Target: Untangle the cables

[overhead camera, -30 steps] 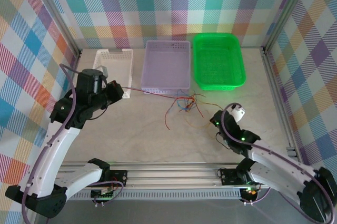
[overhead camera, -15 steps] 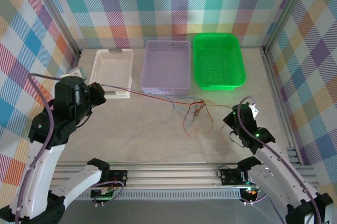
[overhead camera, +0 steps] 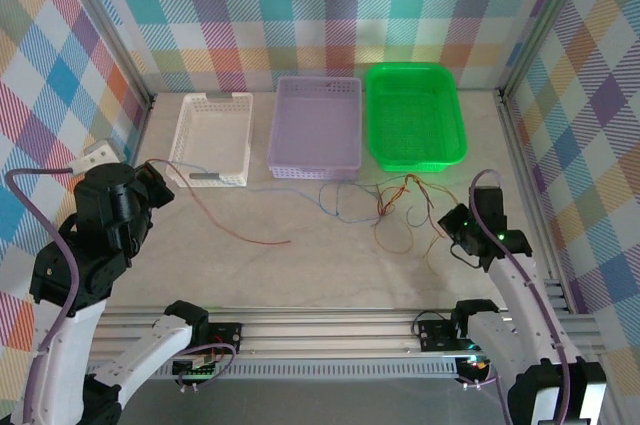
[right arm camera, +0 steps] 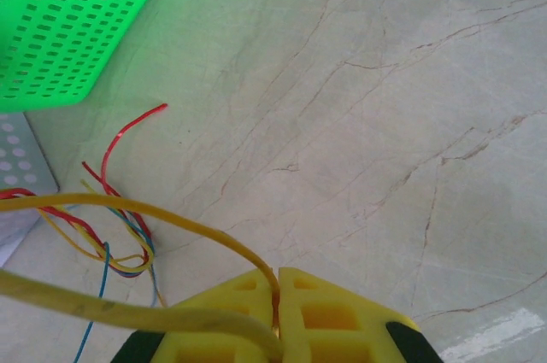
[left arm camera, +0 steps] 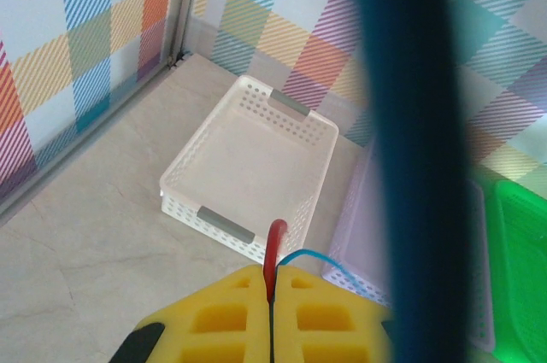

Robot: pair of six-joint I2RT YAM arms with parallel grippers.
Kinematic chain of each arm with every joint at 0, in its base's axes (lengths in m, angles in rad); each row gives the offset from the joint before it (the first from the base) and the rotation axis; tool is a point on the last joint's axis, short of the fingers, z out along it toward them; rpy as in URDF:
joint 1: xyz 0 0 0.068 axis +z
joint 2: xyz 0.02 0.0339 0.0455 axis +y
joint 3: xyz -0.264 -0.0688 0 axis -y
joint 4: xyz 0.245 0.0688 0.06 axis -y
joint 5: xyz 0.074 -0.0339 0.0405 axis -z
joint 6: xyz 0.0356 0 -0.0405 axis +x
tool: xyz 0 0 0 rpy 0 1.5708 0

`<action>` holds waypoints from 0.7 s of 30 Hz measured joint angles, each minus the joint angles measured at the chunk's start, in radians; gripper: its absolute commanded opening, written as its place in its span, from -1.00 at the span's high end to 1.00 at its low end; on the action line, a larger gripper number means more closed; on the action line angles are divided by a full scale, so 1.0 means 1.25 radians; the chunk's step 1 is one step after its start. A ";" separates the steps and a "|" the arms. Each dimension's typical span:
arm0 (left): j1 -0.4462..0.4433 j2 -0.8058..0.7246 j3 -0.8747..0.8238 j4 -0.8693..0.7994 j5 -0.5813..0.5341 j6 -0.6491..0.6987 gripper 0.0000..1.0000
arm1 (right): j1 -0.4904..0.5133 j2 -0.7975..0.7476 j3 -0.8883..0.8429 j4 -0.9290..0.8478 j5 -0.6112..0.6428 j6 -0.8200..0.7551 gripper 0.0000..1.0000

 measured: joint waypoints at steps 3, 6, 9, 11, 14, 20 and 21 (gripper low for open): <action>0.000 -0.002 0.000 0.000 0.002 0.002 1.00 | -0.004 0.012 0.011 -0.001 -0.023 -0.008 1.00; 0.000 0.000 0.001 0.001 0.012 0.005 1.00 | -0.004 0.031 0.023 0.008 -0.048 -0.023 1.00; 0.000 0.006 0.005 0.007 0.040 0.004 1.00 | 0.002 0.070 0.028 0.026 -0.085 -0.040 1.00; 0.000 0.012 0.006 0.016 0.071 0.004 1.00 | 0.019 0.115 0.035 0.035 -0.103 -0.052 1.00; 0.000 0.031 0.006 0.033 0.124 0.002 1.00 | 0.073 0.156 0.049 0.039 -0.105 -0.077 0.63; 0.000 0.089 -0.013 0.075 0.247 -0.023 1.00 | 0.231 0.148 0.127 0.039 -0.033 -0.139 -0.02; 0.000 0.095 -0.024 0.082 0.265 -0.030 1.00 | 0.252 0.143 0.143 0.039 -0.020 -0.149 -0.06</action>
